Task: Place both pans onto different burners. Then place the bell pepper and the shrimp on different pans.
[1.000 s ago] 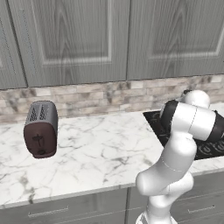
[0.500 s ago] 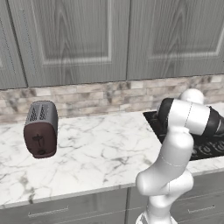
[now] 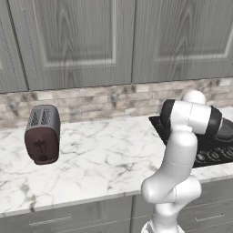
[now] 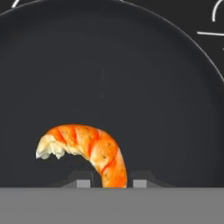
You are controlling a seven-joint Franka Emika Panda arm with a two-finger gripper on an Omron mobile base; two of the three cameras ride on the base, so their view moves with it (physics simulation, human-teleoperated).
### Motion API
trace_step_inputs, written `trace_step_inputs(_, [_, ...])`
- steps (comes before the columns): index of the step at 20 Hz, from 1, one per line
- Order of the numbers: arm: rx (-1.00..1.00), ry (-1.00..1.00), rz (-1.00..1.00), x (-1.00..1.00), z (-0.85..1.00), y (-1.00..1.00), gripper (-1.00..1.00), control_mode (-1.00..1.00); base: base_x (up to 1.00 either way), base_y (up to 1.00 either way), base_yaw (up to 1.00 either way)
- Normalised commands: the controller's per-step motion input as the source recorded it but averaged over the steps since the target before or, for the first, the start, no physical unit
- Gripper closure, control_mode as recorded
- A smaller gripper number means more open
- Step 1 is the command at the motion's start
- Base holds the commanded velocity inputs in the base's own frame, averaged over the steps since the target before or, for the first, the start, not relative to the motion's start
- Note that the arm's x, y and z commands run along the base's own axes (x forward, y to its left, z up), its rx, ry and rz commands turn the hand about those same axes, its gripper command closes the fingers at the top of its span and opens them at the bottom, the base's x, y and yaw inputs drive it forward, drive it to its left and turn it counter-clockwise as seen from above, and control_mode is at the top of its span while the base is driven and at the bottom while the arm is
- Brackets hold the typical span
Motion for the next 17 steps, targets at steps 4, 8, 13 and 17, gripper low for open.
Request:
trace_step_inputs(4, [0.0,0.0,0.0,0.09,-0.04,-0.08,-1.0,-1.0,0.0,0.0,0.0])
trace_step_inputs(8, [0.0,0.0,0.0,0.0,0.0,-0.09,-1.0,-1.0,0.0,0.0,0.0])
trace_step_inputs(13, [0.0,-0.01,0.0,-0.15,0.27,-0.01,-1.0,-1.0,0.0,0.0,0.0])
trace_step_inputs(17, [0.0,-0.04,0.0,-0.51,0.58,0.0,-1.0,-1.0,0.0,0.0,0.0])
